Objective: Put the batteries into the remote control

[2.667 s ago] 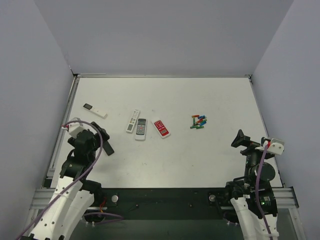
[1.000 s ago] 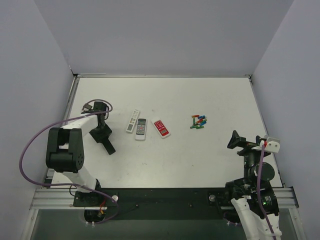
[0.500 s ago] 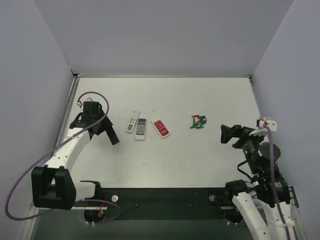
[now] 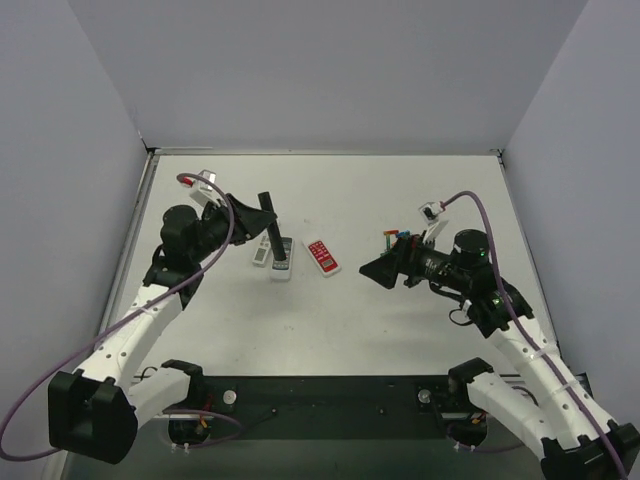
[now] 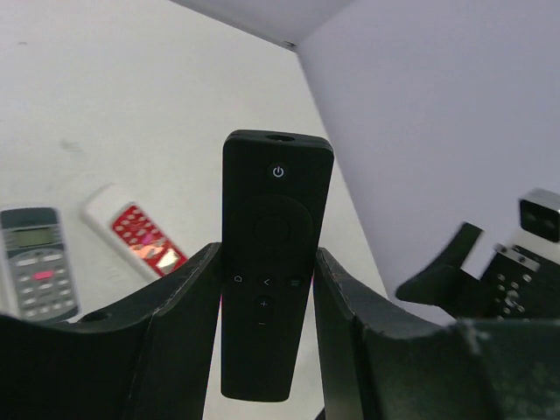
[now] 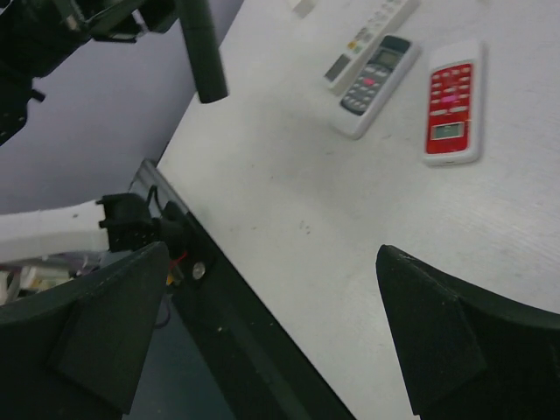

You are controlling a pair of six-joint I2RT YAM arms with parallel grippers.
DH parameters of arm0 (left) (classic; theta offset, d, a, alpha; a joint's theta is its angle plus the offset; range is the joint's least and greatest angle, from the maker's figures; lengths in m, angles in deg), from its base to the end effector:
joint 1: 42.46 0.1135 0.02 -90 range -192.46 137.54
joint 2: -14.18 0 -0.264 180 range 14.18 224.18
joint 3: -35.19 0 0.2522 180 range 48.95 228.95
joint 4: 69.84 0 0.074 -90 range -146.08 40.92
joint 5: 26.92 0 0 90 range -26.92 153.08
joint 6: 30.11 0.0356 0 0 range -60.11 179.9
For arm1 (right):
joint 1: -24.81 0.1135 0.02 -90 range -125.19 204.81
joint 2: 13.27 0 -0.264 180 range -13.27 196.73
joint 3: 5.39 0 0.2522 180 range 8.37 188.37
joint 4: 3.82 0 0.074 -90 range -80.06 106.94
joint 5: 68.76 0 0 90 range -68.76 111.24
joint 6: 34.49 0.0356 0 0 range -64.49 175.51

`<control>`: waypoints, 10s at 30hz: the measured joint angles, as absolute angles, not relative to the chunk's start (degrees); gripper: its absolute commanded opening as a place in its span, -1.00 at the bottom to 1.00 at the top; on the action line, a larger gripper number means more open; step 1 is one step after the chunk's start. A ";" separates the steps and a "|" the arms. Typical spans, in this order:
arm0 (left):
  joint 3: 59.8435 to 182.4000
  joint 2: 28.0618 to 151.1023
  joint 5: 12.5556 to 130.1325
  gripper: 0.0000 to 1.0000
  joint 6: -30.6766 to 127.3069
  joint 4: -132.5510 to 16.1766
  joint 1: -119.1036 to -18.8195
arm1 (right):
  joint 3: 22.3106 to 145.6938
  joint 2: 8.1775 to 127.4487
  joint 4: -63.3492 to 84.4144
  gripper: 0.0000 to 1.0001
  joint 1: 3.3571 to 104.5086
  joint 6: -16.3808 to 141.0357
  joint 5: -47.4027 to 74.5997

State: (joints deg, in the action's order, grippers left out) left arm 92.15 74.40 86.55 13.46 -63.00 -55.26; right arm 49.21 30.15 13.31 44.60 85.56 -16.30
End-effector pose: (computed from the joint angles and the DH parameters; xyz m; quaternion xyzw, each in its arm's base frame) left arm 0.2364 -0.0683 0.3096 -0.0921 0.7563 -0.4462 0.4695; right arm 0.1595 0.0805 0.3333 -0.1517 0.7198 0.4838 0.4741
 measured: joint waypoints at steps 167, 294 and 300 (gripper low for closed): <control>85.84 59.10 59.75 -1.00 10.18 -52.73 -78.97 | 71.20 66.98 9.10 -0.54 84.68 66.65 13.49; 90.86 64.11 93.23 -1.00 38.81 -48.90 -66.91 | 80.75 91.81 30.95 0.68 39.99 59.28 8.22; 90.86 64.09 93.08 -1.00 39.23 -48.86 -66.93 | 80.88 93.47 30.82 0.67 39.37 58.85 7.26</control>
State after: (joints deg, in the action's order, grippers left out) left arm 90.86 64.09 93.08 39.23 -48.86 -66.93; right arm 80.88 93.47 30.82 39.37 58.85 7.26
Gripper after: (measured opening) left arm 0.241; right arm 0.838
